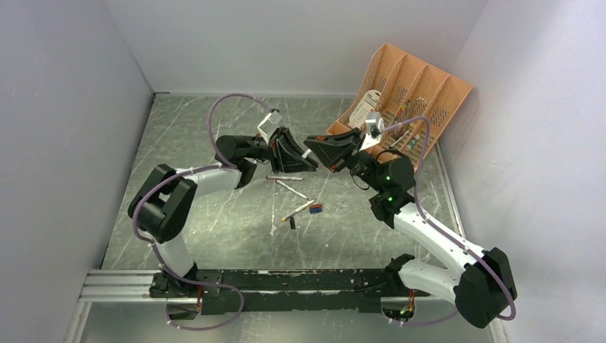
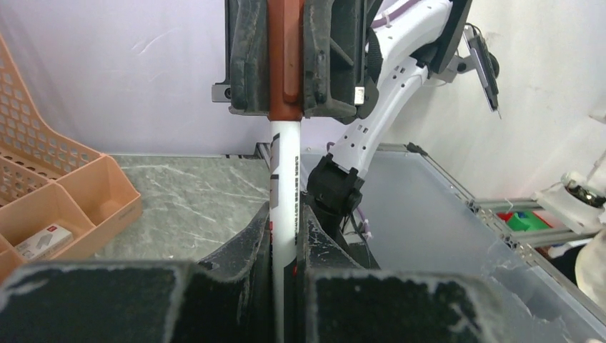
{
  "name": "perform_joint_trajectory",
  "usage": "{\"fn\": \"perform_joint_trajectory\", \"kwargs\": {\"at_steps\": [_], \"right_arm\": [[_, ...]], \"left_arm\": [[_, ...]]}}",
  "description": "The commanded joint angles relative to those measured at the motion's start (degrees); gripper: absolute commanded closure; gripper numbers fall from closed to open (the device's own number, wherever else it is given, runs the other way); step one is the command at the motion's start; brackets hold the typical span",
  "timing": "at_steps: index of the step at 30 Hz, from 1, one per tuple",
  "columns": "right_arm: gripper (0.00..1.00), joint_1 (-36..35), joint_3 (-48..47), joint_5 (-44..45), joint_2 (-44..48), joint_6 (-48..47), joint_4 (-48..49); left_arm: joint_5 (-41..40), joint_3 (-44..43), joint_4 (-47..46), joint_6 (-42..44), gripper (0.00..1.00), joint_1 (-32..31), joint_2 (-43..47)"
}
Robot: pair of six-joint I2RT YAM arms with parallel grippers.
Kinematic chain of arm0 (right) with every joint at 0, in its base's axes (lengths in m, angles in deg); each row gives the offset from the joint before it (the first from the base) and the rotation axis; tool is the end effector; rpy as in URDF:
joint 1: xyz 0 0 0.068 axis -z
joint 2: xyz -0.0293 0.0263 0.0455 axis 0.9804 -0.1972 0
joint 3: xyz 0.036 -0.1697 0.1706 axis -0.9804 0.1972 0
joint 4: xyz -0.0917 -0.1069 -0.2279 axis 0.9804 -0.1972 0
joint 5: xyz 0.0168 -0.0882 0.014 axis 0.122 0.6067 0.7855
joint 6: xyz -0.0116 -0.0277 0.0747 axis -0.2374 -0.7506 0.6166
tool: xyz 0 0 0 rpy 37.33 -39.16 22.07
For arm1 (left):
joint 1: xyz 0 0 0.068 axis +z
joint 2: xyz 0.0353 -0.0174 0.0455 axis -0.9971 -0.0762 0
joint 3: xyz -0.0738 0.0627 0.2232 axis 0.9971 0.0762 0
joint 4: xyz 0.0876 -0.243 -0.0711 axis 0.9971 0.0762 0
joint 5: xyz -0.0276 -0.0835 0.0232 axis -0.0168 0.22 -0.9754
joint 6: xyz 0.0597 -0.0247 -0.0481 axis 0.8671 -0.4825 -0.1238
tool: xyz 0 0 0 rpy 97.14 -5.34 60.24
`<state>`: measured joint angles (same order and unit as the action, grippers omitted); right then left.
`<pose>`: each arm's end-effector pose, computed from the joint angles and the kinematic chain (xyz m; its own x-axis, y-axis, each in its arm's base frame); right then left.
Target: Insert the pens into the pen caps
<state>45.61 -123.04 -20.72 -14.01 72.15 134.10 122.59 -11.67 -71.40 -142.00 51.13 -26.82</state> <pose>0.2237 0.1813 0.3333 -0.1298 0.4803 -0.8674 -0.8832 0.3417 0.3213 0.2566 -0.2539 0.2797 -0.3428 -0.1676 -0.9243 0.8955 -0.3557 -0.2676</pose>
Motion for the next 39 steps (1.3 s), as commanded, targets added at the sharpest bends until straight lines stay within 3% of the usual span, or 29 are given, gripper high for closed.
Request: {"fn": "perform_joint_trajectory", "kwargs": {"at_steps": [1,9,16,25,33,39], "right_arm": [[1.0,-1.6,4.8,-13.7,-4.9,3.5,-5.7],[1.0,-1.7,6.3,-18.4,-11.2,3.7,-5.3],[1.0,-2.4,8.9,-20.5,-16.0,6.1,-0.7],[1.0,-6.5,7.9,-17.5,-22.1,2.6,-4.2],[1.0,-7.7,8.0,-16.2,-26.7,3.1,-1.9],[1.0,-7.3,8.3,-12.9,-18.7,2.5,-3.8]], "left_arm": [[-4.3,-10.0,-10.0,-4.1,0.93,0.3,-2.4],[-2.9,-20.4,-15.5,-12.7,0.93,0.1,-7.7],[-1.6,-27.4,-15.4,-14.7,0.93,0.2,-8.1],[-1.0,-34.1,-13.8,-15.8,0.93,0.1,-8.4],[-1.5,-34.7,-14.1,-16.1,0.93,-0.6,-8.6],[0.6,-27.9,-14.3,-14.8,0.93,-0.7,-6.5]]}}
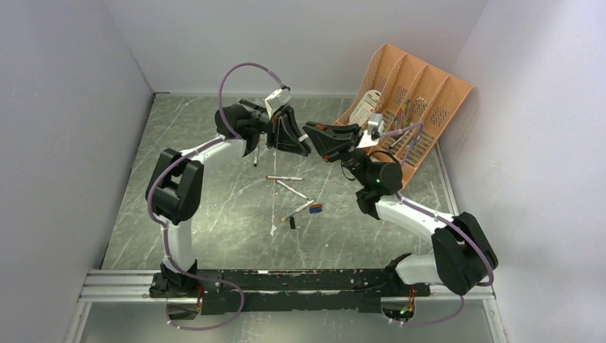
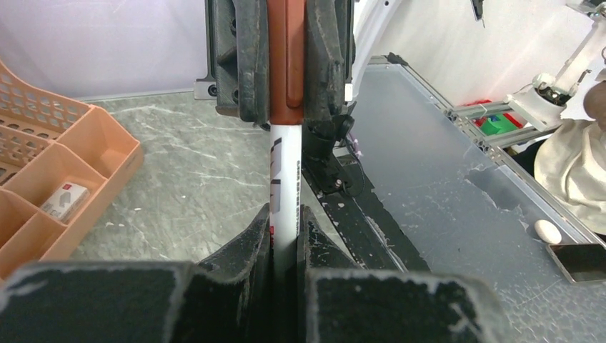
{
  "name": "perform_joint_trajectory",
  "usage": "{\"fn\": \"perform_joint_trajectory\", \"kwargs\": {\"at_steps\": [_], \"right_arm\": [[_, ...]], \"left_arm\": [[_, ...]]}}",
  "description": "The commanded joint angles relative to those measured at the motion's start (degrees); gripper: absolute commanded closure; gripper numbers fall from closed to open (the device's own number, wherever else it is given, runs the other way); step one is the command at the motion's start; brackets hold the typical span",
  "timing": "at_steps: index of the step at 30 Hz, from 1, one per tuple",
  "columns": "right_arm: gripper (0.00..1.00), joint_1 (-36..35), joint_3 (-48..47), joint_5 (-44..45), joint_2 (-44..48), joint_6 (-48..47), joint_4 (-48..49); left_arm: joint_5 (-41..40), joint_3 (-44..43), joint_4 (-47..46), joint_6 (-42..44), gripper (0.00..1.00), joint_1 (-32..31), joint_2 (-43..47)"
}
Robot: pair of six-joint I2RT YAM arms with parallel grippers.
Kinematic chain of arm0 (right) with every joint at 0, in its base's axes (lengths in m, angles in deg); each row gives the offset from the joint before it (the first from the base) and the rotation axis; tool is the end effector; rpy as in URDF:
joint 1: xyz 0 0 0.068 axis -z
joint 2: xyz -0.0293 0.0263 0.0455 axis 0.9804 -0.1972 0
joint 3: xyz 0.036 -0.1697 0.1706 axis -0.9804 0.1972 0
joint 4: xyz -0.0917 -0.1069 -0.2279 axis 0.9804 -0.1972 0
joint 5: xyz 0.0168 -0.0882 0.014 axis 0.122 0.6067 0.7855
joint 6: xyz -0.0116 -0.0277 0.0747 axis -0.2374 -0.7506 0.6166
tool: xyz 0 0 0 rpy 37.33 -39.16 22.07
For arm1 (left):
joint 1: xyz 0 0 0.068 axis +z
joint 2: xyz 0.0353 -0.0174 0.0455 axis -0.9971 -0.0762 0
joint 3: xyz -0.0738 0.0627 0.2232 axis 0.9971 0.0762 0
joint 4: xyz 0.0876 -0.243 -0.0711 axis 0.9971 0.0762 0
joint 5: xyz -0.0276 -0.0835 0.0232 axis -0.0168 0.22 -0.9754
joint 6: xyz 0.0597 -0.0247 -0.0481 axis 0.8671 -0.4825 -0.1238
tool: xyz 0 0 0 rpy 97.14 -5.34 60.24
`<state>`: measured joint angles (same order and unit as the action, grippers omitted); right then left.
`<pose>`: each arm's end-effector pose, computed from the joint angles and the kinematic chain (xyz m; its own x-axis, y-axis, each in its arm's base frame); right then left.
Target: Insert the pens into the pen caps
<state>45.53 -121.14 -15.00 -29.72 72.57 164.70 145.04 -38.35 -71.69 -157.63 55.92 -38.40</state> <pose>0.2444 0.1877 0.3091 0.0440 0.6249 -0.7795 -0.8987 0.3655 0.2423 0.3068 -0.2552 0.3237 -0.2164 0.1075 -0.9704 0.8450 -0.4771 -0.2413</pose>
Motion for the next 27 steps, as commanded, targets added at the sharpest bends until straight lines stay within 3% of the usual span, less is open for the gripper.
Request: {"fn": "perform_joint_trajectory", "kwargs": {"at_steps": [1,4,7,9,15,20,27], "right_arm": [[1.0,-7.1,5.8,-17.3,-1.1,1.3,-36.2],[1.0,-7.1,3.2,-14.3,4.4,-1.5,-41.9],[1.0,-6.8,0.7,-11.4,9.4,-3.5,-46.7],[0.85,-6.7,-0.1,-9.5,12.0,-4.6,-48.6],[0.65,-5.9,-1.3,-8.2,15.2,-6.4,-52.3],[0.57,-5.8,0.5,-8.1,19.2,-4.7,-51.0],[0.5,-5.0,1.6,-0.4,30.4,-7.5,-61.5]], "left_arm": [[-21.3,0.8,-14.1,1.1,0.93,-5.4,5.7],[-18.4,6.3,-15.3,-0.9,0.93,-5.7,7.1],[-17.7,14.2,-15.2,2.7,0.93,-6.3,10.7],[-17.1,16.9,-15.2,3.3,0.93,-6.2,12.2],[-16.8,16.8,-15.2,2.8,0.93,-5.9,12.6],[-18.3,17.0,-15.2,3.1,0.93,-5.2,11.7],[-23.7,21.1,-15.2,3.6,0.93,-1.0,11.1]]}}
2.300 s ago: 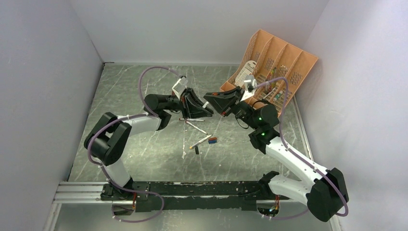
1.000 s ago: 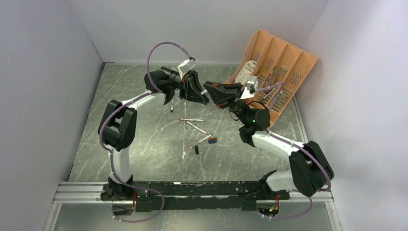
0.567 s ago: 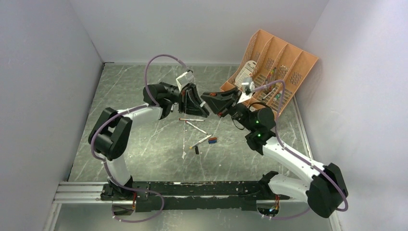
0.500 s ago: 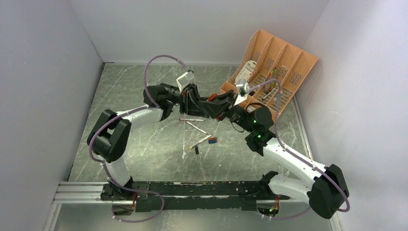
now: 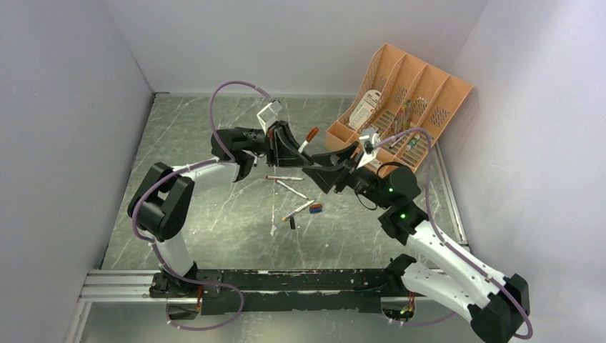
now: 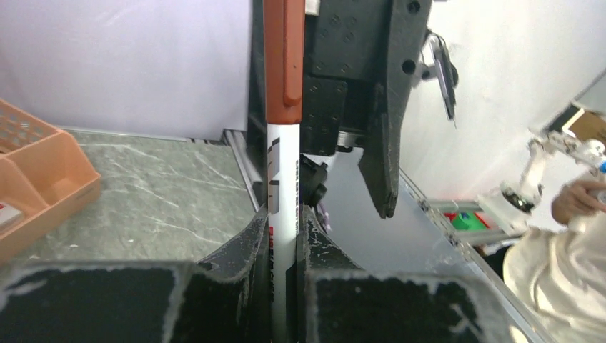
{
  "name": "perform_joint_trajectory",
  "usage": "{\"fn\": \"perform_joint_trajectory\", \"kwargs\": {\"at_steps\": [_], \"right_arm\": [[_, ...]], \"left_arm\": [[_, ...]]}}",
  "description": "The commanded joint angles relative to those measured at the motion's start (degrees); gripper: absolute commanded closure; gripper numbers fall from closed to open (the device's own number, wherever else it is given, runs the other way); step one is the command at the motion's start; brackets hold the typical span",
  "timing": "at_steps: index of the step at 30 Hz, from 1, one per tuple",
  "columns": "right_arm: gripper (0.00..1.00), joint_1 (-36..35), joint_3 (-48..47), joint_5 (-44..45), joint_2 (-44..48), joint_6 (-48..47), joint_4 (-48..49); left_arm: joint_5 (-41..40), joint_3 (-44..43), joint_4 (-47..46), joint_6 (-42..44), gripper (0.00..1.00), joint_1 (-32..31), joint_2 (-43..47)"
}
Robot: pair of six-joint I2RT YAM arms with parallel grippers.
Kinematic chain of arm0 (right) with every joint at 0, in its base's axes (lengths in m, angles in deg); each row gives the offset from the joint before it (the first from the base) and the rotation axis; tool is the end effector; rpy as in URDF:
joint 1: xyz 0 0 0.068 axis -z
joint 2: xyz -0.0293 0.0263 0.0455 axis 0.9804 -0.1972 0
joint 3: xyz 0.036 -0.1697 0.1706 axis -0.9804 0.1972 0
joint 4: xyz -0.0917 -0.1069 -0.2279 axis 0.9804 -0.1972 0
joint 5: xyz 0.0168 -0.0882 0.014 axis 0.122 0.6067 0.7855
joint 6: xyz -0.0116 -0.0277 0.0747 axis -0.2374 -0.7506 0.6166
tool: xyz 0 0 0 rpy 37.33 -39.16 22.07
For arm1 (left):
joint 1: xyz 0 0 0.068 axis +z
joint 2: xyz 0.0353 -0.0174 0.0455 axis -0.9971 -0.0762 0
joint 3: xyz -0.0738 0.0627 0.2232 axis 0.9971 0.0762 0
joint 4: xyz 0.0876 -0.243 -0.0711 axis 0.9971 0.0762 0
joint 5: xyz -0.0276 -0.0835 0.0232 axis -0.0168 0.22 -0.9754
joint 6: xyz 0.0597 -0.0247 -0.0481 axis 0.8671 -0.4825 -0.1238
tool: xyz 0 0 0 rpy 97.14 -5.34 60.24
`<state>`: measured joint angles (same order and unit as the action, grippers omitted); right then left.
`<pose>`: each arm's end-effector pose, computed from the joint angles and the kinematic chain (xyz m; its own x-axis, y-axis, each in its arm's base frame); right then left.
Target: Insert the pens into the pen caps
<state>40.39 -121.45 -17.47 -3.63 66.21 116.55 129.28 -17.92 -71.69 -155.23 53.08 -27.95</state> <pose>0.1907 0.1841 0.3300 -0.1761 0.3723 -0.9112 -0.8688 0.3764 0.3217 0.2666 -0.2494 0.3001 -0.4325 -0.0432 -0.9006 0.8278 -0.4149 -0.3777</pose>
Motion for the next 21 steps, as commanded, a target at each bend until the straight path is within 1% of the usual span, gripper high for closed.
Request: {"fn": "perform_joint_trajectory", "kwargs": {"at_steps": [1,4,7,12,13,16,18,19,21], "right_arm": [[0.49,0.3,1.8,2.6,5.5,-1.2,-14.2],[0.42,0.7,-0.2,2.3,6.6,-1.2,-16.1],[0.39,1.2,-3.6,1.4,3.6,0.0,-17.7],[0.38,2.7,-6.8,-0.1,-1.5,3.3,-17.6],[0.39,3.1,-6.5,0.0,-1.6,3.8,-17.1],[0.39,4.2,-4.0,-0.7,-0.2,6.4,-11.4],[0.39,4.6,-4.6,-2.4,-0.4,6.6,-10.5],[0.39,4.6,-5.5,-2.6,-0.8,6.1,-11.3],[0.39,4.7,-6.5,-1.7,-1.6,5.5,-12.9]], "left_arm": [[-7.9,0.8,-15.2,1.1,0.93,1.9,0.6],[-8.4,1.2,-15.2,1.3,0.93,1.9,0.4],[-9.2,1.9,-15.2,1.4,0.93,1.9,0.5],[-10.9,4.6,-13.4,3.5,0.93,2.0,1.9],[-11.0,5.4,-11.7,4.8,0.93,2.0,2.4],[-11.4,7.9,-5.8,10.7,0.93,2.0,4.9],[-12.8,9.5,-0.8,15.3,0.93,2.1,6.5],[-14.6,10.4,3.1,18.2,0.93,2.2,7.7],[-21.0,12.0,16.4,25.8,0.93,2.5,10.4]]}}
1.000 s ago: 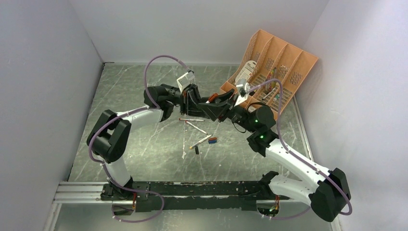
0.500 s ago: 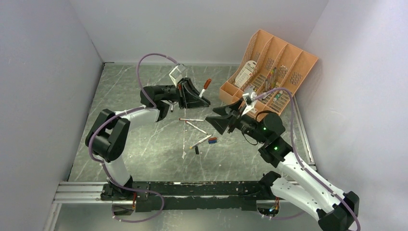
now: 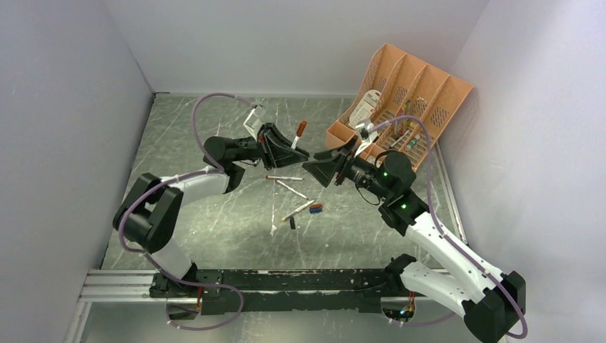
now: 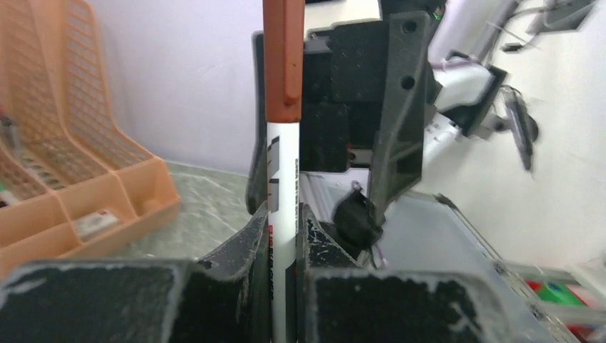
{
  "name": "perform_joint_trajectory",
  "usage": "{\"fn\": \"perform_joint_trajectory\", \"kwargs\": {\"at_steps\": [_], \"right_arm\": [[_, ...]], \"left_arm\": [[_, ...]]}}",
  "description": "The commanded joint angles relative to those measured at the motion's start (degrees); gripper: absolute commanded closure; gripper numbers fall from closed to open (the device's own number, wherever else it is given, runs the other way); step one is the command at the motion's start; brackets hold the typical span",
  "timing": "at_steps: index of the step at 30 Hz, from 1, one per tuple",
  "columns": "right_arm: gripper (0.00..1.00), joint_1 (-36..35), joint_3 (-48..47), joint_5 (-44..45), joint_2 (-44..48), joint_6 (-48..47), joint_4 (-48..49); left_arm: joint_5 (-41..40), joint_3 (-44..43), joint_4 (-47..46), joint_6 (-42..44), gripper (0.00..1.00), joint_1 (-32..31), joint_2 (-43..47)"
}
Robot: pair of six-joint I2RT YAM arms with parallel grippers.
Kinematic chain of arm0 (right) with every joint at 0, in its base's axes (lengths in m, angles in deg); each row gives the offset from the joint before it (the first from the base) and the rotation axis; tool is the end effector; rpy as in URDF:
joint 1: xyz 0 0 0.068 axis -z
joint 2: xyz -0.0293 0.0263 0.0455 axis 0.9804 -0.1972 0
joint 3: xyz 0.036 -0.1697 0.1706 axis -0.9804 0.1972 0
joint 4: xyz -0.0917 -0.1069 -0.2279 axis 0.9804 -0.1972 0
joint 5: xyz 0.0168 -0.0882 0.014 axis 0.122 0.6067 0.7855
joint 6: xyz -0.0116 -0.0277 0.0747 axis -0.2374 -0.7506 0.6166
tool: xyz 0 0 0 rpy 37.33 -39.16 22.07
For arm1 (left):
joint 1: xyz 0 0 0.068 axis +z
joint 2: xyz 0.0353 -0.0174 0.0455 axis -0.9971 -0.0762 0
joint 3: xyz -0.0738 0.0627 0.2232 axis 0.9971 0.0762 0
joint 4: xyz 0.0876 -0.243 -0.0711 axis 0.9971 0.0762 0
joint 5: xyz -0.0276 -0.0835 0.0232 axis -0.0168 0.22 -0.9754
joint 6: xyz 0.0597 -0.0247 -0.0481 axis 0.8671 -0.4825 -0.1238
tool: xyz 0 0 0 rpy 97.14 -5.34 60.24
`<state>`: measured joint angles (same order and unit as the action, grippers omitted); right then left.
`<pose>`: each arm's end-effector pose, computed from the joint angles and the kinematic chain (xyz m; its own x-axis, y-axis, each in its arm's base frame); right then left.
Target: Insert the pens into the pen caps
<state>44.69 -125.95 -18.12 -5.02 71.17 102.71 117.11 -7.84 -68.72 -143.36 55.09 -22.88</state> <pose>0.2107 0.1747 0.3221 -0.3594 0.3243 -0.8750 -0.7593 0.4434 0.4763 0.2681 -0.2290 0.2829 -0.4013 -0.2400 -0.8839 0.9063 -0.2434 -0.3454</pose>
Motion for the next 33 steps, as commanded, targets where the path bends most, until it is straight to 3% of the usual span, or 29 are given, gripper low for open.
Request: {"fn": "perform_joint_trajectory", "kwargs": {"at_steps": [1,4,8,14,24,33], "right_arm": [[0.39,0.4,-2.2,0.3,0.0,0.2,0.0],[0.39,0.5,-1.7,3.0,1.4,-0.6,-1.3],[0.39,0.5,-0.2,3.8,2.0,-0.8,-1.7],[0.4,0.5,2.1,2.1,-0.2,1.7,2.4],[0.41,0.6,3.7,3.2,0.5,0.7,1.1],[0.41,0.6,5.7,4.4,1.8,0.2,0.2]], "left_arm": [[-13.7,2.1,22.4,18.8,0.93,0.6,6.8],[-30.7,-0.2,52.1,31.6,0.93,0.3,9.9],[-48.8,-3.0,70.5,34.1,0.93,0.4,9.1],[-62.1,-6.1,79.8,30.6,0.93,0.3,2.8],[-68.6,-15.3,89.3,28.6,0.93,1.0,-11.3],[-75.4,-21.3,95.7,29.5,0.92,1.6,-17.7]]}}
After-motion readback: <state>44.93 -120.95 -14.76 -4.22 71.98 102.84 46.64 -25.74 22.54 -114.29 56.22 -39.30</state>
